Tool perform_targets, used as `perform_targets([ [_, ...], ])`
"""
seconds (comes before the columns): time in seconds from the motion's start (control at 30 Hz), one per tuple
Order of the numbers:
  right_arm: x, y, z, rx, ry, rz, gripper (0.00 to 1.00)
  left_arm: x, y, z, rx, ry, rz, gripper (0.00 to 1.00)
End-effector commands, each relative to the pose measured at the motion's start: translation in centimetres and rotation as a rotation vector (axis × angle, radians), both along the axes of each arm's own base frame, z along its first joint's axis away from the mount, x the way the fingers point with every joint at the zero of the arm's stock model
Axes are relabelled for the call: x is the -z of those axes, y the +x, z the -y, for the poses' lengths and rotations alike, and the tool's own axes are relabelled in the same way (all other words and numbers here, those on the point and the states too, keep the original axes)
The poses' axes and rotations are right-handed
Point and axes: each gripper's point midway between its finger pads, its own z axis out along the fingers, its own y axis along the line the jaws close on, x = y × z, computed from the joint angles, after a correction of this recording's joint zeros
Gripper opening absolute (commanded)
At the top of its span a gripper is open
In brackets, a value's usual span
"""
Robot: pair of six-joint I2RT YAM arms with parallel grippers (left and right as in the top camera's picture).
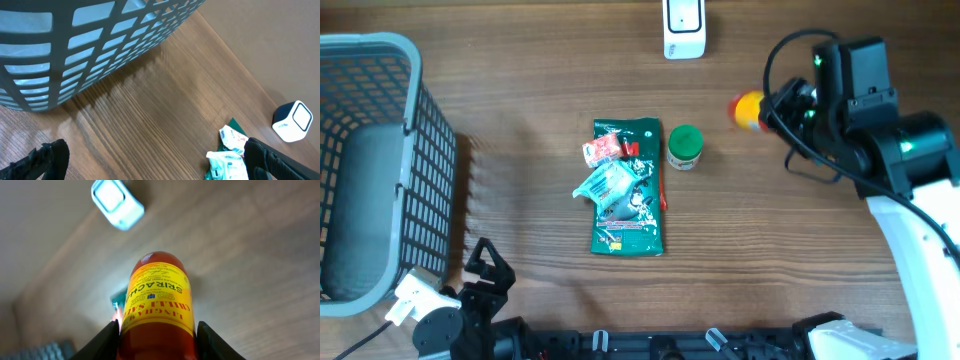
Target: Scan the item barcode
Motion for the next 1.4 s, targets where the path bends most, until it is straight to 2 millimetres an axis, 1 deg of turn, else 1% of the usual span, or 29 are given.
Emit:
perform_targets([
  [0.0, 1.2, 3.5, 0.9, 0.095, -0.069, 0.018, 0.21, 0.1, -0.1, -0.2, -0.016, 0.002, 0.001, 1.00],
  [0.07, 2.4, 4.9, 0.8, 0.103, -0.086, 0.008, 0.22, 0.1, -0.1, -0.2, -0.016, 0.002, 0.001, 1.00],
  [0.2, 4.4, 8.6, 0.8, 0.142, -0.128, 0.037, 0.23, 0.1, -0.1, -0.2, -0.016, 0.002, 0.001, 1.00],
  [0.33, 5.0, 11.2, 0.5, 0.164, -0.132, 0.090, 0.23, 0.1, -0.1, -0.2, -0.016, 0.002, 0.001, 1.00],
  [0.4, 4.8, 12.7, 0.8, 0.191, -0.145, 0.138, 0.23, 0.1, -0.1, -0.2, -0.016, 0.002, 0.001, 1.00],
  [0.47, 4.4, 13.4, 1.2, 0.218, -0.168, 0.164, 0.21, 0.1, -0.1, -0.2, -0.016, 0.002, 0.001, 1.00],
  [0.57, 4.4, 13.5, 1.9, 0.248, -0.197, 0.171, 0.18, 0.1, -0.1, -0.2, -0.017, 0.001, 0.001, 1.00],
  [0.67, 5.8, 12.4, 1.9, 0.261, -0.182, 0.100, 0.15, 0.1, -0.1, -0.2, -0.016, 0.002, 0.001, 1.00],
  [0.73, 7.0, 11.8, 2.3, 0.287, -0.195, 0.054, 0.15, 0.1, -0.1, -0.2, -0.016, 0.002, 0.001, 1.00],
  [0.87, 7.1, 12.7, 3.7, 0.349, -0.271, 0.087, 0.14, 0.1, -0.1, -0.2, -0.017, 0.001, 0.001, 1.00],
  [0.93, 6.8, 13.6, 3.7, 0.340, -0.288, 0.121, 0.12, 0.1, -0.1, -0.2, -0.016, 0.002, 0.001, 1.00],
  [0.97, 6.6, 13.7, 3.8, 0.337, -0.296, 0.130, 0.12, 0.1, -0.1, -0.2, -0.016, 0.002, 0.001, 1.00],
  [1.0, 6.4, 13.9, 3.9, 0.341, -0.309, 0.144, 0.09, 0.1, -0.1, -0.2, -0.017, 0.001, 0.001, 1.00],
  [1.2, 4.6, 13.6, 4.8, 0.395, -0.471, 0.209, 0.06, 0.1, -0.1, -0.2, -0.017, 0.001, 0.001, 1.00],
  [1.27, 3.5, 13.6, 4.5, 0.401, -0.535, 0.248, 0.05, 0.1, -0.1, -0.2, -0.016, 0.002, 0.001, 1.00],
  [1.37, 1.8, 14.2, 3.6, 0.386, -0.604, 0.318, 0.05, 0.1, -0.1, -0.2, -0.016, 0.002, 0.001, 1.00],
])
